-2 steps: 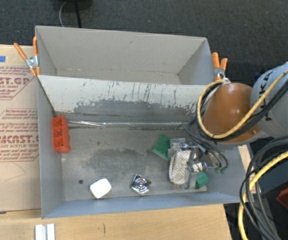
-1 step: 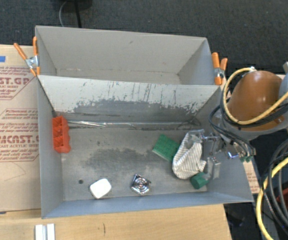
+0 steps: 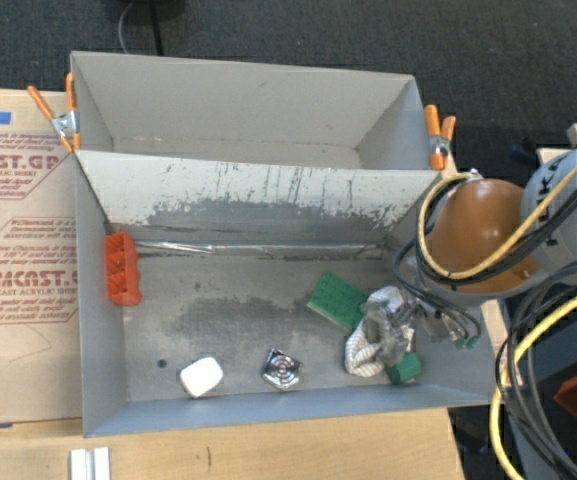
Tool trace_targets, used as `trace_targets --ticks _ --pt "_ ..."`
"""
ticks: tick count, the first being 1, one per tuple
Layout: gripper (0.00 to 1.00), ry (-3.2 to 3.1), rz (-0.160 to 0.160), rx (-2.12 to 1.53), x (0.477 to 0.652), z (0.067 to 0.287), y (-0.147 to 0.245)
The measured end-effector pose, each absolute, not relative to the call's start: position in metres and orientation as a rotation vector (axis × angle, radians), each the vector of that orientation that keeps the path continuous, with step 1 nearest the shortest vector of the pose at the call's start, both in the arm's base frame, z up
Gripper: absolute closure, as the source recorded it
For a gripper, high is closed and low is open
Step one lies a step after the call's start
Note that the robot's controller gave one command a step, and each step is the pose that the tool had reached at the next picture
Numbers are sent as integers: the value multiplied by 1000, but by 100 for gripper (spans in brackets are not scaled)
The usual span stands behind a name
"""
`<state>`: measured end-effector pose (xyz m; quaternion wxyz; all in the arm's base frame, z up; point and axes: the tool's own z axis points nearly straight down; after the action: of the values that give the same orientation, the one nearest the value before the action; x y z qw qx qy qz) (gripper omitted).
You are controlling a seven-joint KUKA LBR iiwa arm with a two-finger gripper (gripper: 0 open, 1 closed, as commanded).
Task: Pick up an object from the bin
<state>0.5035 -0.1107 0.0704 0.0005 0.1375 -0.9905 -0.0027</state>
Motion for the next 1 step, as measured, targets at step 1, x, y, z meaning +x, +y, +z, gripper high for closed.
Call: trace_targets --ticks 1 --pt "0 -3109 -9 431 503 70 -111"
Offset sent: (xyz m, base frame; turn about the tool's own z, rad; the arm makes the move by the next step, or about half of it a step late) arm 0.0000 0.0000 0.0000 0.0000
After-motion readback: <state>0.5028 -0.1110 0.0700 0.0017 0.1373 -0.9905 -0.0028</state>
